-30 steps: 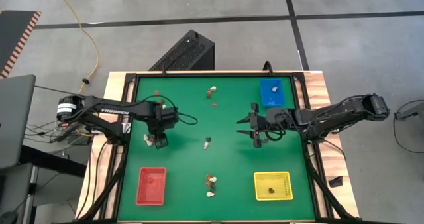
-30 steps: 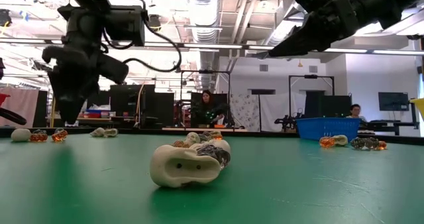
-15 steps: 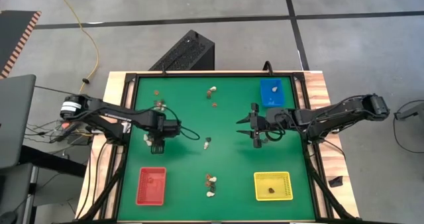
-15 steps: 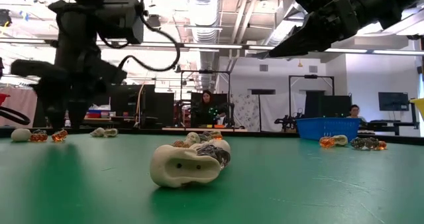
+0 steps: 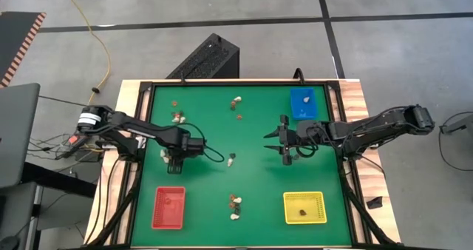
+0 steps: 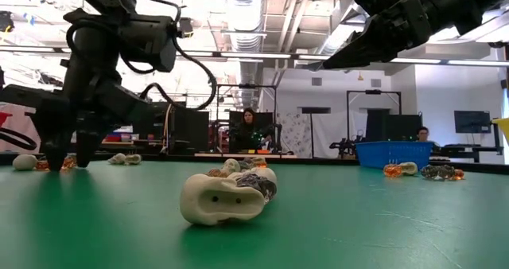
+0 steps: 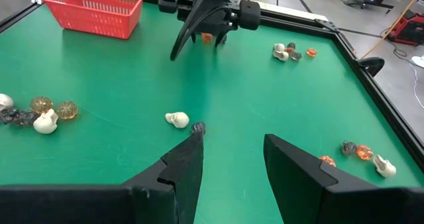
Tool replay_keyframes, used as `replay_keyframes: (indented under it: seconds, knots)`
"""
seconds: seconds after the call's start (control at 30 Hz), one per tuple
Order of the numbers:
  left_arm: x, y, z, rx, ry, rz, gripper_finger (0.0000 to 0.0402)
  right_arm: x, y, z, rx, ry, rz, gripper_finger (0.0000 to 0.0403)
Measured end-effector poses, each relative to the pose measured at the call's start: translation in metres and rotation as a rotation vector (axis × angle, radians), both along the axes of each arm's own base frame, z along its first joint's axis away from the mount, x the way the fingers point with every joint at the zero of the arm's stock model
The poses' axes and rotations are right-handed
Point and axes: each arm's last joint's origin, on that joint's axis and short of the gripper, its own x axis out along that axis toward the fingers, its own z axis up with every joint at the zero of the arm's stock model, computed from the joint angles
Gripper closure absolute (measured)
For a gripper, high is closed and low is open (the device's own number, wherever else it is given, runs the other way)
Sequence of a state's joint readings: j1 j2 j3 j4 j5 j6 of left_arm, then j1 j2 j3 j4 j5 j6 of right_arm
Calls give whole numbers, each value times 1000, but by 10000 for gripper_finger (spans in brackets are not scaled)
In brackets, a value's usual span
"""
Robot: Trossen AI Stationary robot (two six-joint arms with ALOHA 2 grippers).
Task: Sort Halloween decoration
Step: Put the orange pumpkin toy into the red bin
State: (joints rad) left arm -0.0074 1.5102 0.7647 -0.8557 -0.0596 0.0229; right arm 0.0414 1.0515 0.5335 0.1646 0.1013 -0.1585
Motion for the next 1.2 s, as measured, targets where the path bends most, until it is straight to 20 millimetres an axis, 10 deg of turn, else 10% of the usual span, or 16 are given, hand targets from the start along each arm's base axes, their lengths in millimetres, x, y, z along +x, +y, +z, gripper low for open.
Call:
replay_keyframes:
  seconds: [0.27,0.93,1.2]
  knots:
    - [-14,0,23,2,-120,63,187,0,0,0,0,0,0,214]
    - [-9,-3,-12,-28,46,75,189,0,1,0,-6,3,5,214]
    - [-10,-3,-11,-32,44,76,260,0,1,0,-7,0,6,214]
